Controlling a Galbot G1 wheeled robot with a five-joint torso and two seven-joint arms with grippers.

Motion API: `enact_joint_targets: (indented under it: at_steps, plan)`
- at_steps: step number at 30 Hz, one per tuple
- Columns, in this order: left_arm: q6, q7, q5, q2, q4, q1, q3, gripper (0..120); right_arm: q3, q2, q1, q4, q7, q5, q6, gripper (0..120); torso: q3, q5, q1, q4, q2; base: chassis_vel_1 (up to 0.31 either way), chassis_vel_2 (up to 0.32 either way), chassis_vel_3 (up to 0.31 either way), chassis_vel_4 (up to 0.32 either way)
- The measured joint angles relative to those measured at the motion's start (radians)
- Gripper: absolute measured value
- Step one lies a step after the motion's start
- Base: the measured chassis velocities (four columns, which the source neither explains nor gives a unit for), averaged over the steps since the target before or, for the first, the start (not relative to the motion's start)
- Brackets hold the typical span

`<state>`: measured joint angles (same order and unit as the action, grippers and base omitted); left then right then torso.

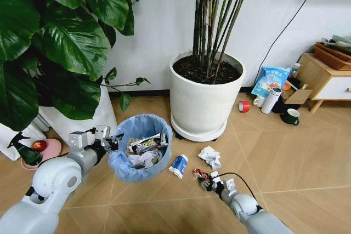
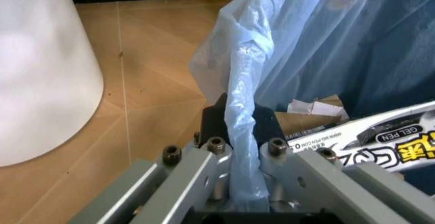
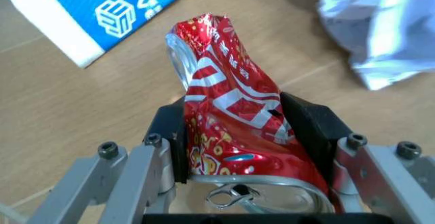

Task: Pick up the trash bin and place the garbage on the floor into it.

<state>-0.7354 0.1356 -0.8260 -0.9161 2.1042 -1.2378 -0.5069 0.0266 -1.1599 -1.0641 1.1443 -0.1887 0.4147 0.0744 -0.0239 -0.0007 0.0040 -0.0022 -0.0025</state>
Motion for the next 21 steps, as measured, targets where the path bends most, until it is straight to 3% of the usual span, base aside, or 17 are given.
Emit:
enact_joint_targets:
  at_steps: [9,15,21]
  plan:
    - [0.000,-0.001,0.002,0.001,0.002,-0.010,-0.005,0,0.038,0.052,-0.020,0.118,0.020,0.076,0.014,43,0.000,-0.0001,0.000,-0.0003,0.000,0.000,0.000,0.000,0.000]
    - [0.000,-0.006,0.008,0.003,-0.006,-0.014,-0.002,0,0.080,0.151,-0.023,0.428,0.085,0.199,0.058,43,0.000,-0.0001,0.000,-0.0002,0.000,0.000,0.000,0.000,0.000]
    - [0.000,-0.021,0.008,0.010,-0.013,-0.006,0.010,0,0.067,0.172,0.026,0.604,0.137,0.280,0.102,43,0.000,-0.0002,0.000,0.0000,0.000,0.000,0.000,0.000,0.000]
